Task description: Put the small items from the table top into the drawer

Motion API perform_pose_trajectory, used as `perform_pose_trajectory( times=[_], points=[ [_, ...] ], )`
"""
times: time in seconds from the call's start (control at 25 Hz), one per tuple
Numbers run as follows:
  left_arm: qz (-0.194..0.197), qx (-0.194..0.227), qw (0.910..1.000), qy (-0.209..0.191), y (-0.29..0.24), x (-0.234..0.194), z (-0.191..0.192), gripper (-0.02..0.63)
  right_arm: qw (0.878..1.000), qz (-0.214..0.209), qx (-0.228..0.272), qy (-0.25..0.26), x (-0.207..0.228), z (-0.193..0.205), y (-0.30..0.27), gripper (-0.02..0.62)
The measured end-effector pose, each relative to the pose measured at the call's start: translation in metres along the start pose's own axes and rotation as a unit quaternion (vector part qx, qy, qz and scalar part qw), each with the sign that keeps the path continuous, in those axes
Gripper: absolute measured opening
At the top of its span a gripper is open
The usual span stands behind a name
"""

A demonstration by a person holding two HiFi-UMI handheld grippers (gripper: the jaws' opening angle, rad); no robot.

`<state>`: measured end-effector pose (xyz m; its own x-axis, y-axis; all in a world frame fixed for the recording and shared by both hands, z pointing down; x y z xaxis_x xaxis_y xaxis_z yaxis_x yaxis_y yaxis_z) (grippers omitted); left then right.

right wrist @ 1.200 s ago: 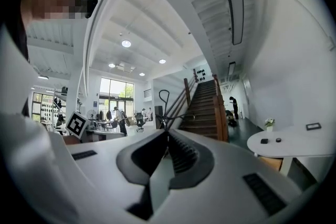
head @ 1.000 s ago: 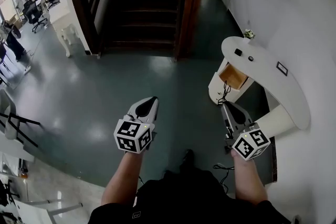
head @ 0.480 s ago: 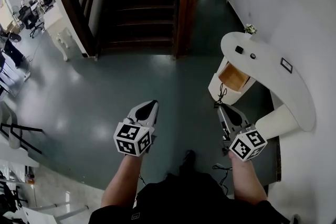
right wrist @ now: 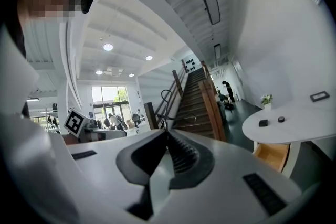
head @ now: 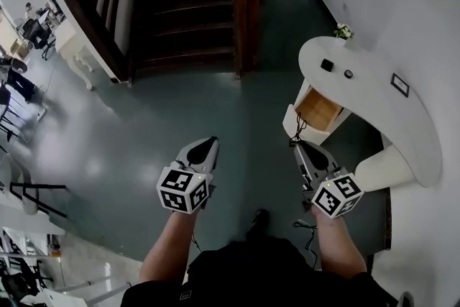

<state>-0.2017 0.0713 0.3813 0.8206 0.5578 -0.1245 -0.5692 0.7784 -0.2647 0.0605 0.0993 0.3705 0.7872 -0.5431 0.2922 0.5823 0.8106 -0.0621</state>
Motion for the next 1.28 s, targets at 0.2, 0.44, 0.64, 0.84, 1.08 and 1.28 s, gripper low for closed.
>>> perform_pose_trajectory(
  times=[0.2, 0.44, 0.64, 0.84, 1.08, 1.28],
  points=[
    [-0.004, -0.003, 0.9999, -0.014, -0.035, 0.012, -0.016, 0.011, 1.0, -0.007, 0.006, -0.005, 0.036, -0.009, -0.003, 0.025],
    [0.005, -0.003, 0.9994, -0.034, -0.064, 0.027, -0.034, 0.012, 1.0, -0.002, 0.023, -0.007, 0.064, -0.024, -0.001, 0.025],
    [0.019, 0.003, 0.9989, -0.042, -0.088, 0.035, -0.047, 0.011, 0.999, 0.008, 0.031, -0.012, 0.079, -0.027, 0.003, 0.025],
    [0.042, 0.008, 0.9978, -0.05, -0.119, 0.037, -0.055, 0.011, 0.999, 0.026, 0.032, -0.01, 0.096, -0.029, -0.001, 0.025],
    [0.068, 0.012, 0.9963, -0.05, -0.161, 0.025, -0.062, 0.011, 0.998, 0.055, 0.028, -0.006, 0.123, -0.033, -0.018, 0.025],
    [0.093, 0.013, 0.9946, -0.044, -0.203, -0.005, -0.063, 0.012, 0.997, 0.08, 0.023, -0.001, 0.143, -0.034, -0.051, 0.025]
  ],
)
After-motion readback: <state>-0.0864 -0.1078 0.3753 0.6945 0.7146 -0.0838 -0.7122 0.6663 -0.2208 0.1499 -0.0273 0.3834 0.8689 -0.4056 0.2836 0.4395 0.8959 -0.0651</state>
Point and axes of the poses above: the fingertips, and each gripper's own axes: y backward along the fingers, x to its right, z out of its underside, the point moved 5 cm from there along y, backward along the fingers, and after that the axes turned 1 degree about -y, right-handed, at the moved point
